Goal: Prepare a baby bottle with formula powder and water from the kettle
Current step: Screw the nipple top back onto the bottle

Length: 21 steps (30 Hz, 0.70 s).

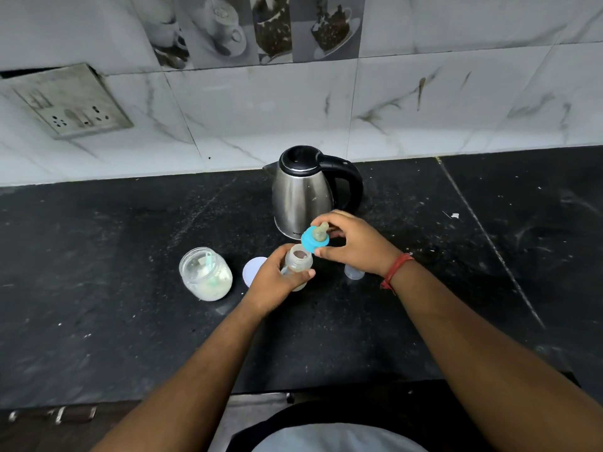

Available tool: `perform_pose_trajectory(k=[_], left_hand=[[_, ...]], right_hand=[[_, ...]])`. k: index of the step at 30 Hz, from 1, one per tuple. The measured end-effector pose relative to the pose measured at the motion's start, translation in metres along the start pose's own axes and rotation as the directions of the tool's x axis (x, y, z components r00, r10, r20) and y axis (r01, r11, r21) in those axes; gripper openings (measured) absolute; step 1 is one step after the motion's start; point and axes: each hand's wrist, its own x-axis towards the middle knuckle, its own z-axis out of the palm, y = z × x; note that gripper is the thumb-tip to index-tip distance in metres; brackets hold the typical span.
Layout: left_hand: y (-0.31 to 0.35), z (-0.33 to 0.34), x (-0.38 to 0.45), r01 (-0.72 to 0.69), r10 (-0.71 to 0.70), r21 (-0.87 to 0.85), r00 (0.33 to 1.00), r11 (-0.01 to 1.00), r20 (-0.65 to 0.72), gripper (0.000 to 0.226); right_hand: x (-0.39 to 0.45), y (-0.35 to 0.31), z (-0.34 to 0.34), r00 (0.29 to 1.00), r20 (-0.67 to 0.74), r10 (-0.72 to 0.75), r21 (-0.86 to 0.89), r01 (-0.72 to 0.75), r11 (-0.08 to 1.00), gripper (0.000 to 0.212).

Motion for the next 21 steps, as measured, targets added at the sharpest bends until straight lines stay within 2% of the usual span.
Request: perform_pose_trajectory(k=[12, 17, 21], left_hand=[[-0.002, -0.013, -0.023, -0.008, 0.008, -0.017, 1.000, 1.000, -0.027, 0.053], [-0.001, -0.019, -0.028, -0.026, 0.027, 0.025, 1.000, 0.999, -0.009, 0.054], [-0.002, -0.020, -0.034, -0.035, 0.034, 0.056, 0.999, 0.998, 0.031, 0.059]], right_hand=[[0.006, -0.017, 0.033, 0.983, 0.179, -0.027, -0.200, 0.063, 0.978, 0.044], [0.003, -0.027, 0.036, 0.976, 0.215, -0.038, -0.210, 0.084, 0.974, 0.045], [0.002, -0.036, 0.034, 0.951, 0.306, -0.044, -0.244, 0.123, 0.962, 0.043]])
